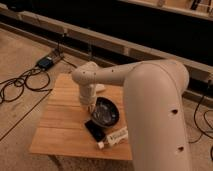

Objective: Drag the ceramic bowl in a circle

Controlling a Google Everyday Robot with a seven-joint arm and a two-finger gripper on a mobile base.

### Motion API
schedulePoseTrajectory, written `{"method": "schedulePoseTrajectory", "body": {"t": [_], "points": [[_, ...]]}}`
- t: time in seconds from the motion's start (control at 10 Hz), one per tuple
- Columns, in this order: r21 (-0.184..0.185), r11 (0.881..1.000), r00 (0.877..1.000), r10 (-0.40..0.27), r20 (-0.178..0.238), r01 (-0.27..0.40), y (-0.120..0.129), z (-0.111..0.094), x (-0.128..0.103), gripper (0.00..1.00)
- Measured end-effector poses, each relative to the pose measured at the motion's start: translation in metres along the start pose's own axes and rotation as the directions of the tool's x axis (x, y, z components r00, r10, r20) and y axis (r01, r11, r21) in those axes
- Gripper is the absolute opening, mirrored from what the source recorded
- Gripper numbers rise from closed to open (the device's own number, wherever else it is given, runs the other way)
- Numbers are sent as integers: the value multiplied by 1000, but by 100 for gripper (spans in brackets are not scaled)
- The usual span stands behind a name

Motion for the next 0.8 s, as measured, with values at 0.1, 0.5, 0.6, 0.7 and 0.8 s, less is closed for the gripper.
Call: {"method": "schedulePoseTrajectory", "body": {"t": [0.1,0.5,0.6,0.7,0.8], "points": [[13,999,999,46,4,-46,-19,-1,1,0],[58,982,983,178,37,-180,-83,-7,-6,0],[73,976,978,203,47,-206,-99,-7,-11,0],[86,972,975,215,57,-219,-110,-7,-17,0],[98,969,973,222,69,-228,-119,-9,-23,0]]}}
